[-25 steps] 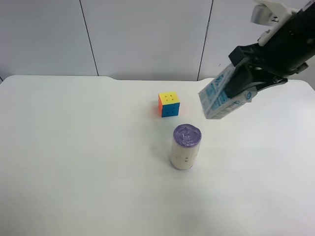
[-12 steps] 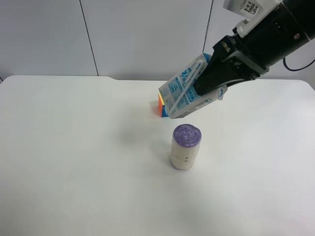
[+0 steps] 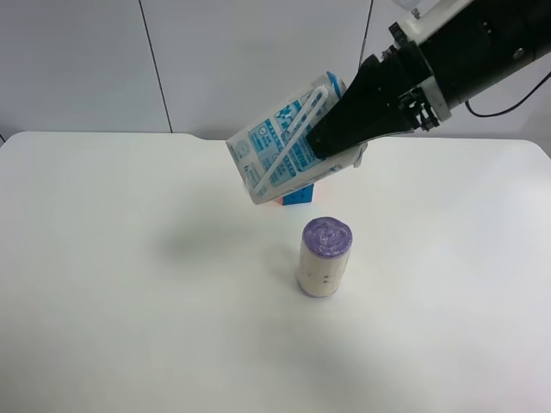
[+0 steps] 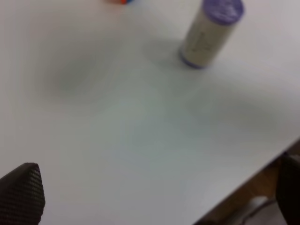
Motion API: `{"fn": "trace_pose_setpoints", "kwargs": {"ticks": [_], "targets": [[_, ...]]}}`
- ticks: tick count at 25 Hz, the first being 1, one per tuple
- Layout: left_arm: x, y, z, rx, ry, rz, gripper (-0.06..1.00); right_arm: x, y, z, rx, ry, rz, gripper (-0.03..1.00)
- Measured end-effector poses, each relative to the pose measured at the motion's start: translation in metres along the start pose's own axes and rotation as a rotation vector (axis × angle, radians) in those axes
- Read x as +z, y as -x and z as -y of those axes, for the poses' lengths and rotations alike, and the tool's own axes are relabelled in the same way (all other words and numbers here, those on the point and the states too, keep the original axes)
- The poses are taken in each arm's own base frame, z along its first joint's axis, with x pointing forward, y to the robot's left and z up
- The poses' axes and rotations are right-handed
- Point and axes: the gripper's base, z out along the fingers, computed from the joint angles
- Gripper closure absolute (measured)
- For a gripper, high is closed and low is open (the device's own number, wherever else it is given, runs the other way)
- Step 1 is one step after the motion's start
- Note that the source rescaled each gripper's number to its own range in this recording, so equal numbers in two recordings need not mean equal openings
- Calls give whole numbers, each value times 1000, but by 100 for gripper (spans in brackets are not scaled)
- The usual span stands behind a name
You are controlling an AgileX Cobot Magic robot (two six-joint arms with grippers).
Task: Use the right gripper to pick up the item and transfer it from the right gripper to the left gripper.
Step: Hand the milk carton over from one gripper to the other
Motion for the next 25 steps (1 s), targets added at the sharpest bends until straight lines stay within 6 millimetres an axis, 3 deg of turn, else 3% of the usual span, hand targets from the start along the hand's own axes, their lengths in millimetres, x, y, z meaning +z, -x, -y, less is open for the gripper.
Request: {"fn": "trace_pose_setpoints", "kwargs": {"ticks": [8,18,25], "targets": [[23,26,6,82,-188,-151,-6,22,-4,-35,-210,112,-80,97],[74,67,22,178,-358,-273,-6,30,-8,-51,-313,176,-124,97],[108,86,34,236,-430,-338,-6,35,-13,-64,-397,232,-165,97]]}}
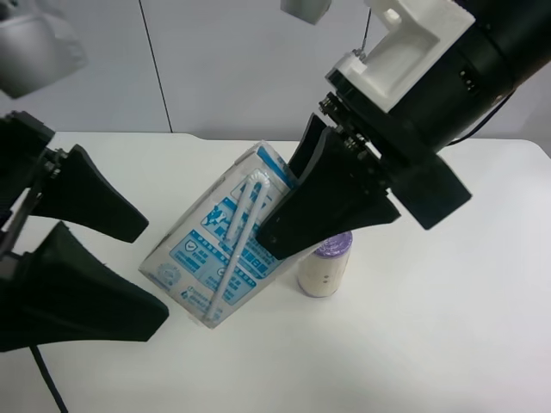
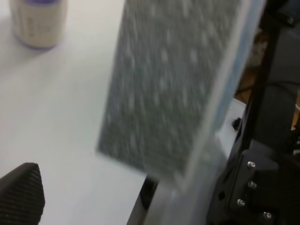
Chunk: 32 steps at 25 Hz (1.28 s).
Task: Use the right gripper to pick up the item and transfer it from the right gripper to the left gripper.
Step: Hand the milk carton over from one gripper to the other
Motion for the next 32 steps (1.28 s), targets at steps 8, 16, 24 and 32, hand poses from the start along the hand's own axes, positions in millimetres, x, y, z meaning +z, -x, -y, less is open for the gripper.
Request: {"fn": "trace_pose_setpoints", "kwargs": {"ticks": [8,16,24,32], "targets": [[26,13,-6,5,-85,-61,-6,9,4,-8,-83,2,-3,97],[31,14,-5,53,-138,-71,-6,8,8,-1,-116,-72,39,97],[32,20,-10,99,-86,-2,6,8,9,0,-124,-88,50,97],[33,24,-12,133,-68,27,27,8,12,2,-127,-108,72,97]]}}
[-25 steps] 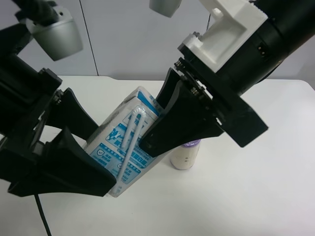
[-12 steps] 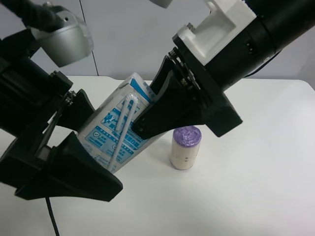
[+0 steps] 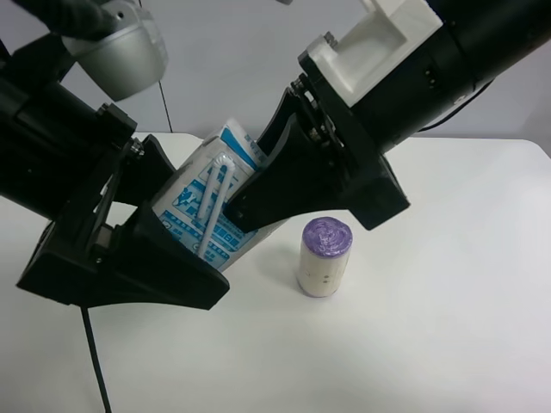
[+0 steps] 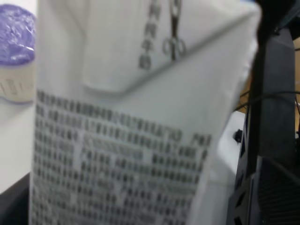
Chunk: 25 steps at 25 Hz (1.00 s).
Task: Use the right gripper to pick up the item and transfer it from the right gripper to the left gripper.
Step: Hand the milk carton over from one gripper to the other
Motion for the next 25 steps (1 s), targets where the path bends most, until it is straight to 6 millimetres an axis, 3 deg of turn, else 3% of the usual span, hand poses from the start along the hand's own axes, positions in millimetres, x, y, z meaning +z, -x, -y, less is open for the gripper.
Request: {"fn": "trace_pose_setpoints", "kwargs": {"ticks": [4,9,18,20,22,23,25], "targets": [[2,1,-1,10,0,4,42,0,1,0,-4,3,10,97],[2,1,-2,14,4,9,87,0,2,-2,-5,20,22,97],[2,1,-2,24,8,8,89,0,3,-1,-18,8,27,96],[2,1,-2,26,10,6,91,0,3,1,11,-10,36,77],[2,0,-2,31,9,-2,93,0,6,2,33,-26,59,36],[2,0,-2,31,9,-2,93,0,6,2,38,-28,65,22],[2,0,-2,31,9,-2,93,0,6,2,46,-27,66,6]]}}
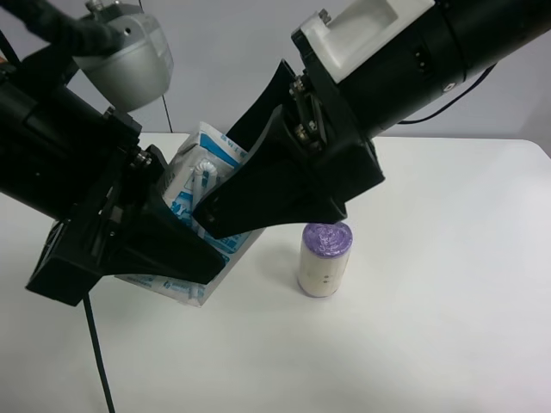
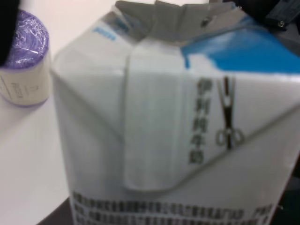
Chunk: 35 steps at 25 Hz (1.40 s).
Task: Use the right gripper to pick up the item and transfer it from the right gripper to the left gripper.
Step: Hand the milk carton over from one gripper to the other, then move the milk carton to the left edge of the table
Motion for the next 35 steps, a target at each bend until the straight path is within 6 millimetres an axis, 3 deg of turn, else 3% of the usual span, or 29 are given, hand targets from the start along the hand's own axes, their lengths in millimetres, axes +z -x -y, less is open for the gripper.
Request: {"fn": "trace_pose_setpoints", "kwargs": {"ticks": [3,10,17,25,30,35], "targets": [[0,0,0,0,0,0,93,-1,-1,-2,-1,15,-8,-1],[0,0,0,3,-2,1,93,-21,-5,-26,15,84,-76,-3],[0,1,-1,10,18,15,93,-68,-18,-56,61,-83,-178,-3],[0,2,-1,10,19,16,94,-134,-37,-94,172,-416,-90,-3],[0,2,-2,10,21,18,94,-171,-66,-120,251,-617,29,-3],[0,2,-2,10,24,20,94,-173,-121,-134,311,-704,62,-3]]}}
